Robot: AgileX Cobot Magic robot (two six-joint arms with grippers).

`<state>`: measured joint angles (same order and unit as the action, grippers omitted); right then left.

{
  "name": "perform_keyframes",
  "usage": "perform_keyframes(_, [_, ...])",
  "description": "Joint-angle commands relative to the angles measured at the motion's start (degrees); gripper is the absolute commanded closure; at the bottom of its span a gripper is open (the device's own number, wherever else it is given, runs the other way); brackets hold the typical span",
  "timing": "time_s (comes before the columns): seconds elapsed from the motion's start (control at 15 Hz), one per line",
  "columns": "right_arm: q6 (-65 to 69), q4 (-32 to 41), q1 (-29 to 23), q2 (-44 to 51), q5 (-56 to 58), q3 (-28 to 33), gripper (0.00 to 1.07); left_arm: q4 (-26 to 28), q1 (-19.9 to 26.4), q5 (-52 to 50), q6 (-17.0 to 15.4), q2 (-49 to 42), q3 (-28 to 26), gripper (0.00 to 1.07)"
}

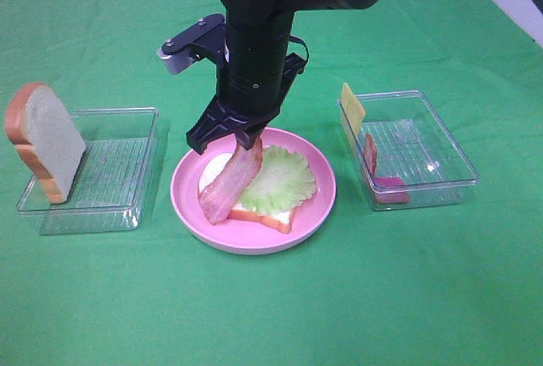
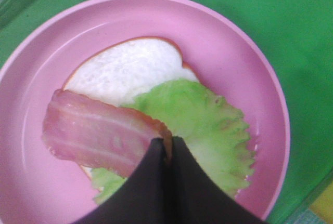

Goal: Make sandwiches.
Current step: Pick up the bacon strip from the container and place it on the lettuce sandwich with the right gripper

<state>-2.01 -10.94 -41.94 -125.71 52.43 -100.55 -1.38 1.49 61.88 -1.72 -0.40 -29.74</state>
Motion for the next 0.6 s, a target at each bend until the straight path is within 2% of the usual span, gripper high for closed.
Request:
perform_keyframes(0.07, [1.1, -2.1, -0.1, -0.2, -1.5, -0.3, 1.07, -0.2, 0.1, -0.2, 0.0, -0.7, 0.1, 0.17])
perform_keyframes(0.27, [0.9, -2.1, -0.1, -0.2, -2.5, -0.3, 1.07, -0.2, 0.1, -0.2, 0.0, -0.7, 0.1, 0.17])
perform_keyframes(0.33, [0.9, -2.1, -0.1, -0.2, -2.5, -0.3, 1.02, -0.2, 0.1, -0.2, 0.0, -0.7, 0.1, 0.17])
perform_keyframes(0.4, [0.9, -2.2, -0.1, -0.2, -2.3, -0.3, 0.85, -0.2, 0.1, -0.2, 0.0, -0.7, 0.1, 0.17])
perform_keyframes(0.47, [0.9, -2.8, -0.1, -0.2, -2.3, -0.3, 0.57, -0.2, 0.1, -0.2, 0.0, -0.7, 0.1, 0.17])
perform_keyframes(0.53, [1.1, -3.4, -0.1, -0.2, -2.3, -0.3, 0.43, -0.2, 0.1, -0.2, 0.0, -0.7, 0.1, 0.17])
perform_keyframes(0.6, [2.0, -5.2, -0.1, -0.2, -2.3, -0.3, 0.22, -0.2, 0.1, -0.2, 0.0, -0.7, 0.1, 0.17])
